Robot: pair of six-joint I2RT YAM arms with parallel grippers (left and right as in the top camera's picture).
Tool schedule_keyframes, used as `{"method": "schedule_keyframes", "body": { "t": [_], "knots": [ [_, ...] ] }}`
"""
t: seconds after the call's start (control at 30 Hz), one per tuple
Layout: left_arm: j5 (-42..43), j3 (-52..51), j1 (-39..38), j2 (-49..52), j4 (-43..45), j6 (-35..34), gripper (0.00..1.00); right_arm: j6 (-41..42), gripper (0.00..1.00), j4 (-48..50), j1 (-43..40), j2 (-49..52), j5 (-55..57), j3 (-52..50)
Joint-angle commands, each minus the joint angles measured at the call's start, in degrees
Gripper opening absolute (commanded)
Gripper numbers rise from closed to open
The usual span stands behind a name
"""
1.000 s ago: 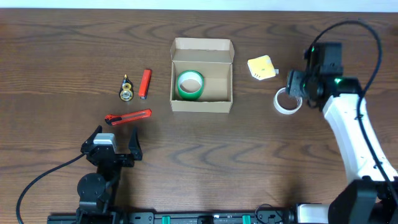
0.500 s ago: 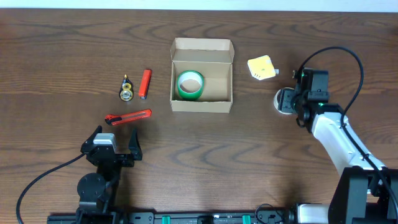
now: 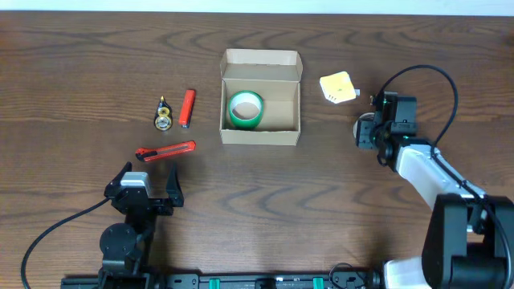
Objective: Pack container
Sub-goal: 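Release the tape and move the right gripper to the white tape roll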
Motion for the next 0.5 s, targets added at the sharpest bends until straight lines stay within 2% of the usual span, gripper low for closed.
{"method": "schedule_keyframes", "body": {
  "t": [0.0,0.27,0.47],
  "knots": [
    [-0.68,-2.14,0.22,-0.39,-0.63,-0.2,0.95,-1.05,0.56,0.7,-0.48,1.31,-1.75,-0.48],
    [-0.68,-2.14,0.22,-0.39,-0.63,-0.2,0.95,-1.33,0.43,2.62,-0.48,4.2,-4.26,-0.48],
    [-0.68,-2.14,0.22,-0.37,-0.63,-0.2,0.95,-1.86,0.39,3.23,-0.46,6.21,-4.28,-0.48]
  ]
}}
